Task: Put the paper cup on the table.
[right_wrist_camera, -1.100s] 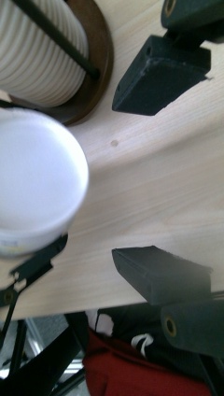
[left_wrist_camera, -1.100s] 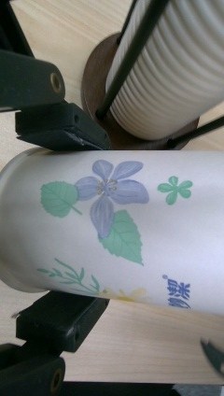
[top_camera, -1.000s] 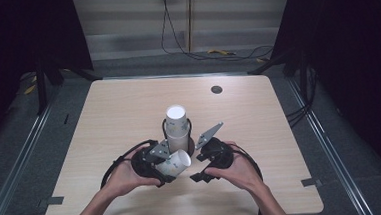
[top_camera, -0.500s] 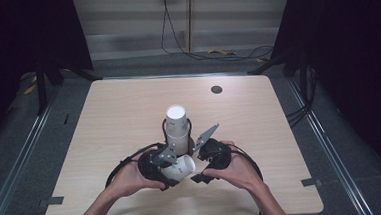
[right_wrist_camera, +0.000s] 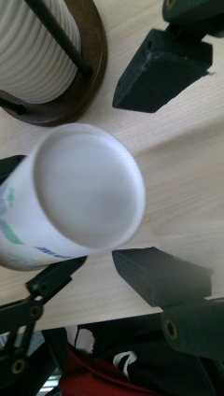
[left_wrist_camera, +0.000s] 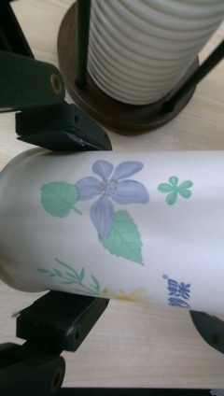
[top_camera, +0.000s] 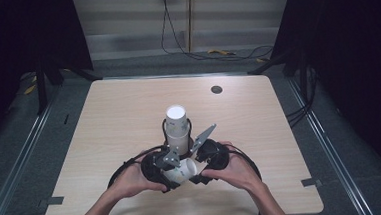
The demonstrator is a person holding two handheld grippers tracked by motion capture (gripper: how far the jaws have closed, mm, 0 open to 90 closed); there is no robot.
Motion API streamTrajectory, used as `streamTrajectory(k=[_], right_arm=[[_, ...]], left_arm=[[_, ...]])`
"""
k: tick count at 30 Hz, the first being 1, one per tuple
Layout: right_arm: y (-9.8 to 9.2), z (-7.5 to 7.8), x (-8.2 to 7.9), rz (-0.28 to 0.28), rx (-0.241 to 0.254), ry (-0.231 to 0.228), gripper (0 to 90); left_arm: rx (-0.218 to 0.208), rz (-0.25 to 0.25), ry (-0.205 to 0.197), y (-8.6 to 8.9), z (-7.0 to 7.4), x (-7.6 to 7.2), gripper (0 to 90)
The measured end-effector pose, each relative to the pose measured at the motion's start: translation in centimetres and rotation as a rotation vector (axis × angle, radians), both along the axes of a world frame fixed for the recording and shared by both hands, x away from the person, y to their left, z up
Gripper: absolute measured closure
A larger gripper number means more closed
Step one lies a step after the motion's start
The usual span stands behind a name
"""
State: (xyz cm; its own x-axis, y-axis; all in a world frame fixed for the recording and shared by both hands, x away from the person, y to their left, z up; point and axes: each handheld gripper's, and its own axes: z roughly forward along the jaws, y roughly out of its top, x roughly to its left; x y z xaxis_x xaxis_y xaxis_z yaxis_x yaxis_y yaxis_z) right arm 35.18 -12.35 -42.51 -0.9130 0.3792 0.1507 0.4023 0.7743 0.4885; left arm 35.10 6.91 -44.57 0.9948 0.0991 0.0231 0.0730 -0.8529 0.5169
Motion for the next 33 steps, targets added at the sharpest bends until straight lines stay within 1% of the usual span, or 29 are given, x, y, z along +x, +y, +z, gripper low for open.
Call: streamTrajectory(k=[1,3,4,5,6,7,9,11,13,14,15,16,17,19,20,22,23,24,28,31,33], right_arm=[[0.09,-0.05,0.01,0.008,0.000,-0.001,23.0],[0.20,-0.09,-0.05,0.010,-0.002,0.008,23.3],[0.31,-0.14,-0.09,0.013,-0.003,0.013,23.5],[0.40,-0.20,-0.10,0.015,0.000,0.015,24.6],[0.54,-0.30,-0.13,0.023,-0.004,0.022,26.0],[0.65,-0.35,-0.17,0.026,-0.004,0.018,26.1],[0.74,-0.43,-0.18,0.031,0.001,0.019,26.1],[0.86,-0.48,-0.17,0.043,0.008,0.024,27.1],[0.92,-0.46,-0.24,0.042,0.008,0.032,27.1],[1.01,-0.47,-0.27,0.049,0.019,0.035,27.3],[1.00,-0.44,-0.27,0.052,0.023,0.039,27.4],[1.03,-0.44,-0.27,0.055,0.027,0.043,27.5],[1.06,-0.47,-0.26,0.062,0.032,0.047,28.8],[1.07,-0.46,-0.30,0.064,0.031,0.045,30.7],[1.06,-0.47,-0.32,0.063,0.037,0.040,31.0],[1.03,-0.42,-0.32,0.064,0.039,0.036,31.4],[1.00,-0.34,-0.36,0.056,0.044,0.043,32.0],[0.91,-0.24,-0.35,0.059,0.052,0.042,33.0],[0.79,-0.20,-0.39,0.061,0.058,0.045,34.9],[0.68,-0.17,-0.33,0.068,0.067,0.040,35.3],[0.66,-0.16,-0.34,0.067,0.069,0.040,35.5]], left_arm=[[0.012,-0.020,-0.008,-0.17,0.07,-0.11,29.7],[0.010,-0.017,-0.007,-0.28,0.05,-0.22,29.7],[0.016,-0.027,-0.008,-0.34,0.09,-0.21,29.7],[0.002,-0.018,-0.003,-0.43,0.00,-0.30,29.7],[0.006,-0.025,-0.004,-0.53,-0.06,-0.33,29.7],[0.011,-0.034,-0.004,-0.59,-0.14,-0.35,29.7],[0.009,-0.028,0.001,-0.66,-0.25,-0.48,29.7],[0.026,-0.058,-0.008,-0.74,-0.34,-0.49,29.7],[0.025,-0.061,-0.004,-0.76,-0.36,-0.56,29.7],[0.015,-0.053,0.002,-0.79,-0.41,-0.68,29.8],[0.007,-0.063,0.005,-0.81,-0.34,-0.76,29.7],[0.007,-0.063,0.005,-0.81,-0.34,-0.76,29.8],[-0.007,-0.063,0.004,-0.76,-0.19,-0.78,29.8],[-0.012,-0.066,-0.004,-0.68,-0.13,-0.74,29.9],[-0.021,-0.059,0.002,-0.60,-0.13,-0.79,29.9],[-0.023,-0.063,-0.004,-0.52,-0.12,-0.73,29.9],[-0.028,-0.062,-0.001,-0.44,-0.14,-0.73,29.9],[-0.028,-0.076,-0.009,-0.36,-0.12,-0.63,29.6],[-0.037,-0.081,-0.021,-0.35,-0.33,-0.64,28.2],[-0.061,-0.074,-0.006,-0.21,-0.42,-0.56,27.4],[-0.066,-0.080,-0.008,-0.15,-0.39,-0.48,26.7]])
